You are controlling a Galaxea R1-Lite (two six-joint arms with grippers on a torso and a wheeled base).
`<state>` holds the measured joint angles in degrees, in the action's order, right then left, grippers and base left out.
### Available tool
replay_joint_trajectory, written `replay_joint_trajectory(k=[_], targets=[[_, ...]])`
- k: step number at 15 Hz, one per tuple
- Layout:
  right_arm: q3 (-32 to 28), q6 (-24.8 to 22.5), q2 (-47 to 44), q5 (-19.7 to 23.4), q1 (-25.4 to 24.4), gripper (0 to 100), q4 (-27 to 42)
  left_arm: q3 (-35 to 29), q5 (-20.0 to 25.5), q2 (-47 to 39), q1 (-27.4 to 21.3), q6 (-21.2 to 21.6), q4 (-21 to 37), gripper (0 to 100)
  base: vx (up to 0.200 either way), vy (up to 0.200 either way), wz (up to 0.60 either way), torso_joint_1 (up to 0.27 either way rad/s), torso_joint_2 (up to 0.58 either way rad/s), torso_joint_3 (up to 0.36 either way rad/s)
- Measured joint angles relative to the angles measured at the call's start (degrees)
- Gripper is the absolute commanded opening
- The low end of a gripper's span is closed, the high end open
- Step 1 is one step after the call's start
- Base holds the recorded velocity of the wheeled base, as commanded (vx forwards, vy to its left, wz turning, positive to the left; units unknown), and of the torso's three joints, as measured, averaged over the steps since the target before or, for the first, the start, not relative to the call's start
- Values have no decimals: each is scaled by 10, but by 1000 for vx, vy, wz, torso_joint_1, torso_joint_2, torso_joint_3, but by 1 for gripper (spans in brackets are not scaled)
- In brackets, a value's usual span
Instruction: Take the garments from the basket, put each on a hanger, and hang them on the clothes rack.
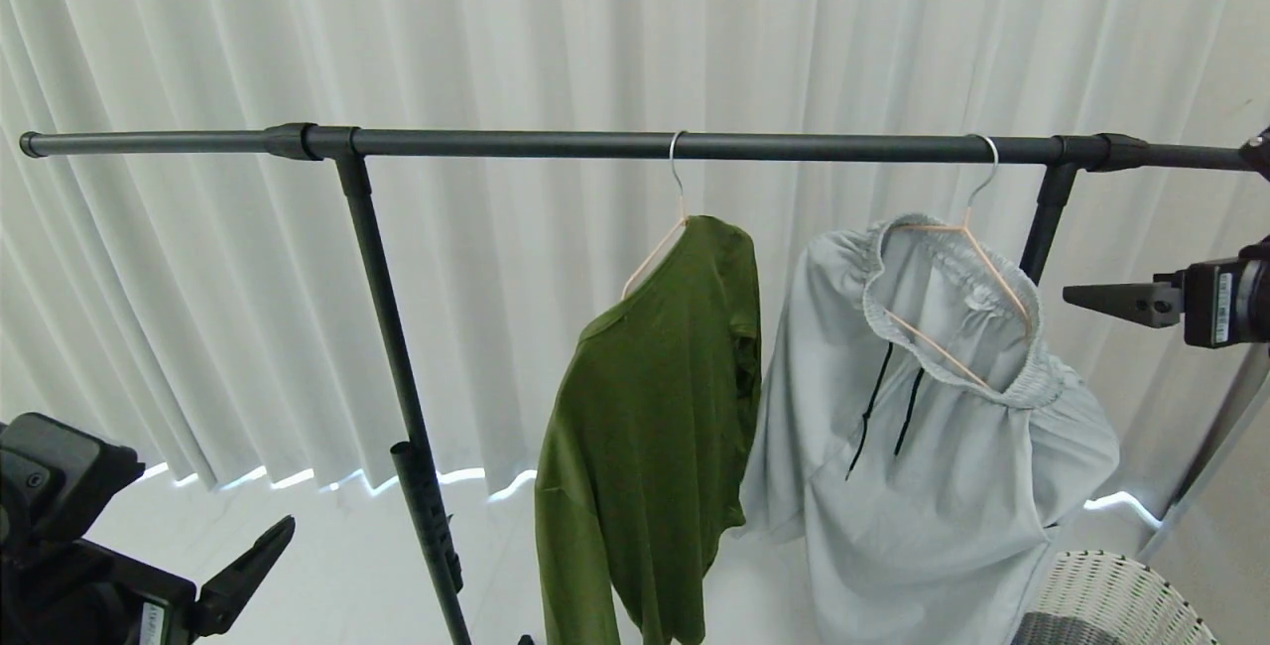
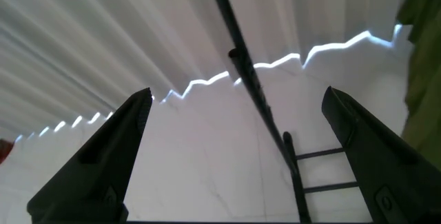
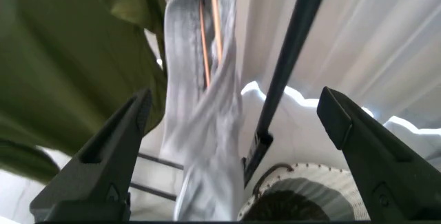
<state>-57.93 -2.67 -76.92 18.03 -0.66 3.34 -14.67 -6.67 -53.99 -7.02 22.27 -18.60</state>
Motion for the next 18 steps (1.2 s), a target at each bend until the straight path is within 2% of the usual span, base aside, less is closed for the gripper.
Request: replay_joint_trajectory(k=[5,8,10,12,15,18], targets=[[128,-2,138,-1,45,100,-33,36,0,45,92,1,0,100,-200,0,0,4,4,3],[193,-3,219,0,80,100,-36,89,-1,109,115,7,3,100,-200,0,0,-6,1,7],[238,-6,274,-1,98,100,-35,123,-18,158,119,16,6,100,-200,0,0,-2,2,7],[291,-17,329,-1,112,100,-31,139,-45,209,121,19,37,100,-200,0,0,0,0,2],[367,-61,410,0,118,100,-29,143,-69,315,121,20,124,100,0,0,0,0,0,0],[430,-105,481,0,119,100,-29,137,-96,416,122,16,162,100,0,0,0,0,0,0]])
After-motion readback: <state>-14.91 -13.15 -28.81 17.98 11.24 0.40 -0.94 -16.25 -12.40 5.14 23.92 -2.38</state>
